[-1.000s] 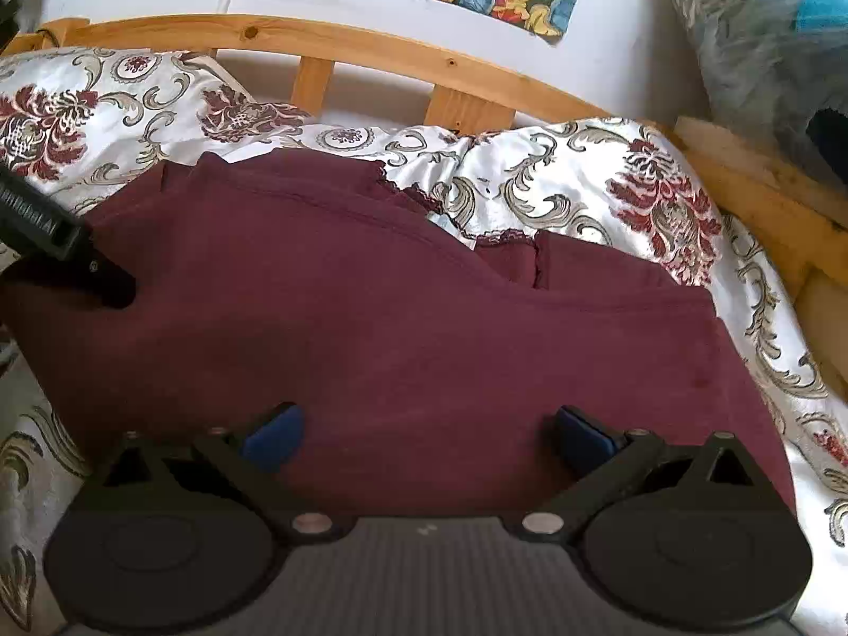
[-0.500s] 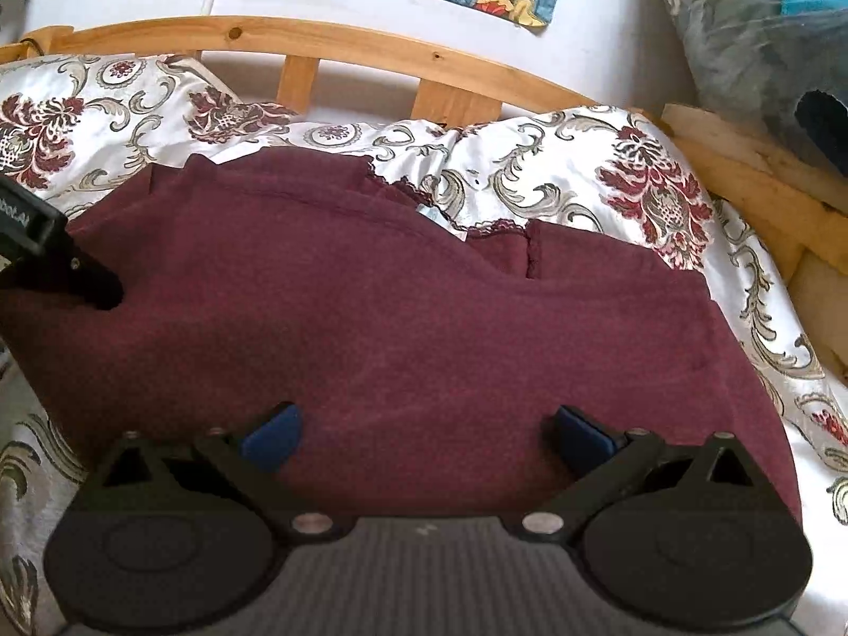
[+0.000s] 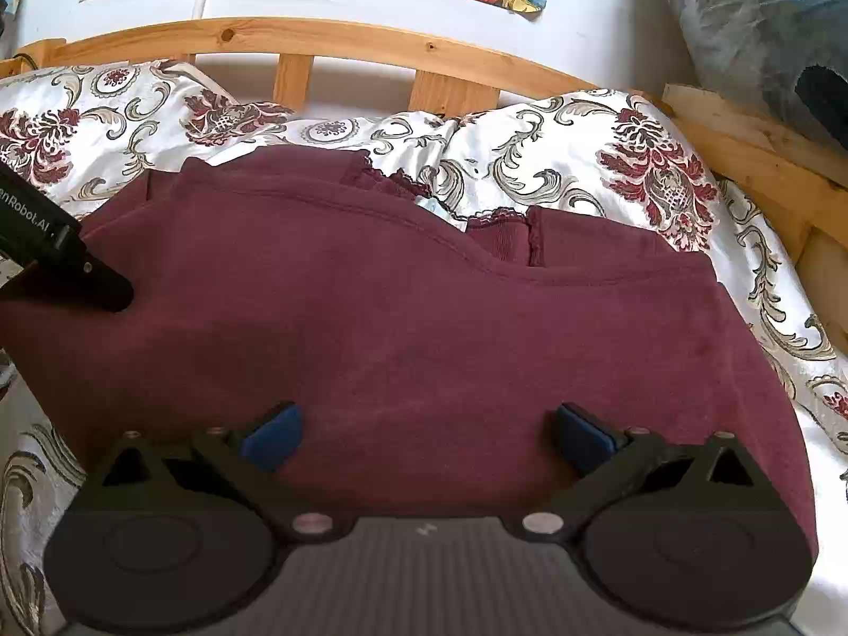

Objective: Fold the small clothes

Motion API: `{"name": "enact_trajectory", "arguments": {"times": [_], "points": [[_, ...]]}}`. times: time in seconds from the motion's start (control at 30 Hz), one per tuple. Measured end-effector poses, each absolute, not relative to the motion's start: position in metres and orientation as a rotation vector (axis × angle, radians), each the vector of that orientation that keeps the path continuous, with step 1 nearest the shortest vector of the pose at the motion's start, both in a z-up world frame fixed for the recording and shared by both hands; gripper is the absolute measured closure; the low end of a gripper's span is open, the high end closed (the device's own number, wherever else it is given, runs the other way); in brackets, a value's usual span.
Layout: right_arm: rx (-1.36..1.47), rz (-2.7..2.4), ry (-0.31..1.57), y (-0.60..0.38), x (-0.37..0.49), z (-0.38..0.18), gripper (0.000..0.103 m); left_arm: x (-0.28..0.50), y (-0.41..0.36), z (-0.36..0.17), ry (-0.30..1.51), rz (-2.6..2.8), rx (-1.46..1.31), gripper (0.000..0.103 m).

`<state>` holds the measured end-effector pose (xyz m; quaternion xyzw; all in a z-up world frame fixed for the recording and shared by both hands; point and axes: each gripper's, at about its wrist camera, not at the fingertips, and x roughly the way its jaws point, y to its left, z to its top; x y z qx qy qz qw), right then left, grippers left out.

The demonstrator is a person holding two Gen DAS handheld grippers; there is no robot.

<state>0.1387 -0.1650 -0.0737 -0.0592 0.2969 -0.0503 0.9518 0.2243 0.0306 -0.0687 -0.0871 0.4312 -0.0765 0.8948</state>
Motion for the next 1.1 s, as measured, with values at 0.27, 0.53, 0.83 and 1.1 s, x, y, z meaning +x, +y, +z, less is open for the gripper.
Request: {"name": "enact_trajectory", "arguments": {"times": [0.27,0.53,0.83,1.1], "points": [[-0.076,-0.086,0.659,-0.172,0.142,-0.063,0.0,0.22,0.001,-0.037,0.902,-0.073,-0.093,0.08],[-0.022,-0.084,0.693,-0.192,0.138,-0.047,0.0,0.216,-0.012,-0.011,0.92,-0.013,-0.028,0.081],[-0.016,-0.091,0.7,-0.198,0.139,-0.047,0.0,0.207,-0.043,-0.006,0.88,0.028,0.152,0.081],[-0.018,-0.101,0.675,-0.205,0.139,-0.036,0.0,0.184,-0.078,0.01,0.764,-0.009,0.339,0.087]]}}
